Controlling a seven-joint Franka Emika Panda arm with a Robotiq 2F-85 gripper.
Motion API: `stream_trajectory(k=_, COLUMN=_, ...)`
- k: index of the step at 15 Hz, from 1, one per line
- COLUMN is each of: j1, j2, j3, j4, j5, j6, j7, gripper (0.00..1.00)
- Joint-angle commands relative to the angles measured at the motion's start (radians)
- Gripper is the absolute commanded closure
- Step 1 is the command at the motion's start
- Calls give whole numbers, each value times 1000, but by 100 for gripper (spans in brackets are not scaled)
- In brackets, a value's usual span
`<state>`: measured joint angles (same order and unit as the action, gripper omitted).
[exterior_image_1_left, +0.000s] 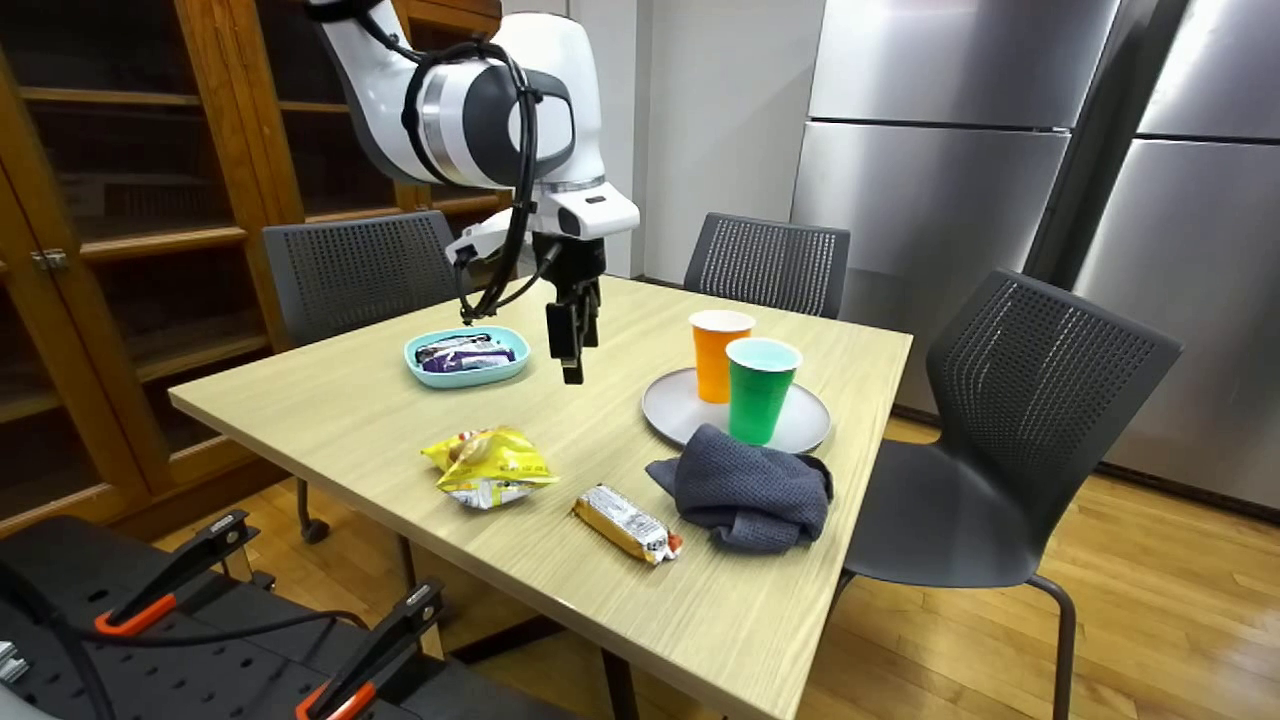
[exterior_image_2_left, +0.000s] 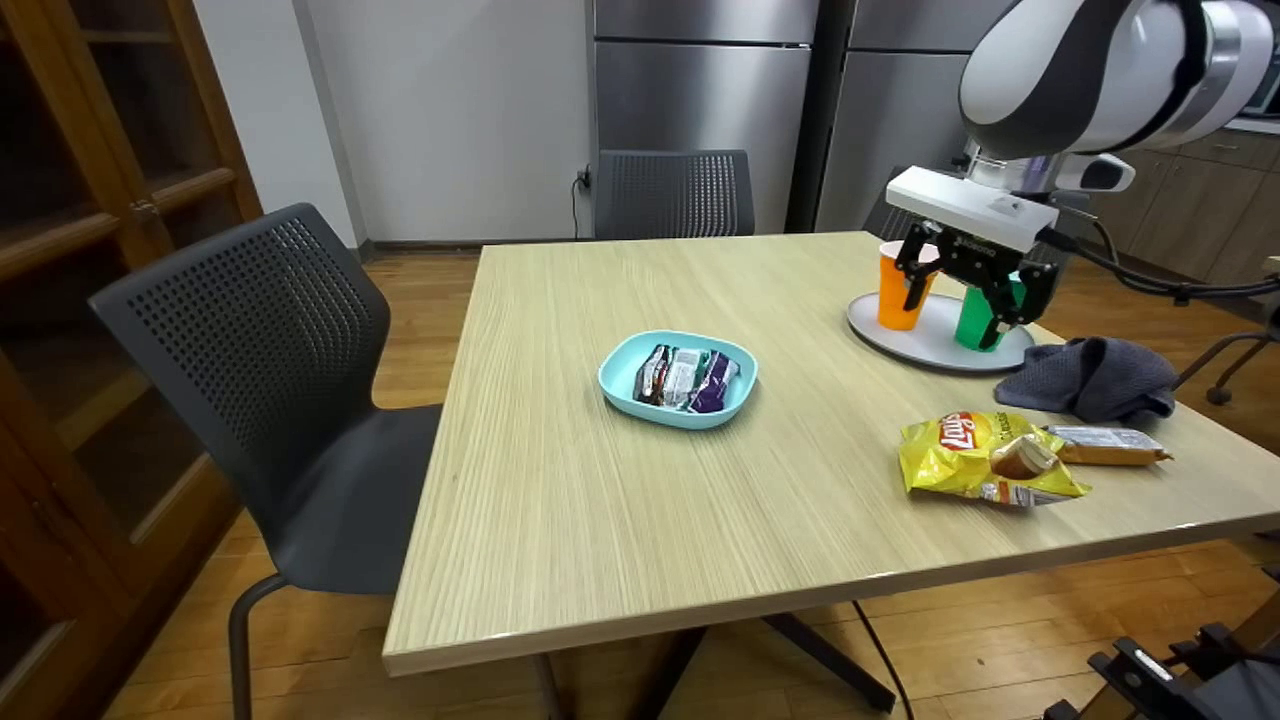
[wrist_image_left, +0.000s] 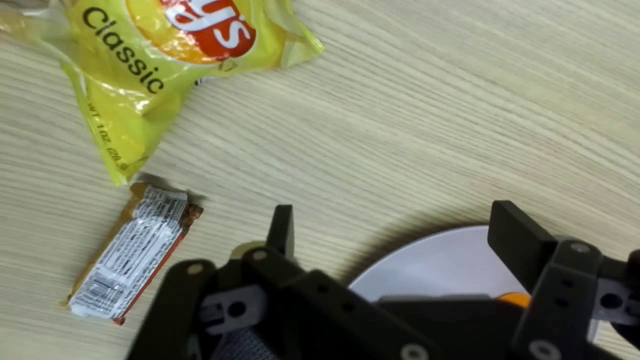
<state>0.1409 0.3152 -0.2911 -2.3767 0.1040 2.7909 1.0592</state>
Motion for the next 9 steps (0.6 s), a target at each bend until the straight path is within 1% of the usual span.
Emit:
stream_trajectory(k=1, j1=-48, j2=-43, j3=8, j4=-49, j5=2, j6=8, j7=22, gripper=0)
stream_trajectory(k=2, j1=-76, j2=-44, j3=24, j4=-50, j5=37, j6=0, j7=7, gripper=0)
stream_trajectory(k=3, j1=-92, j2=-46, j3=27, j4=-52, j5=63, j6=-9, j7=17, gripper=0)
stream_trajectory(k=7, j1=-134, j2=-31, j3=23, j4=-56, j5=141, j6=-21, j7=42, gripper=0)
stream_trajectory(k=9, j1=-149, j2=-20, j3=14, j4=-57, j5=159, j6=-21, j7=63, gripper=0)
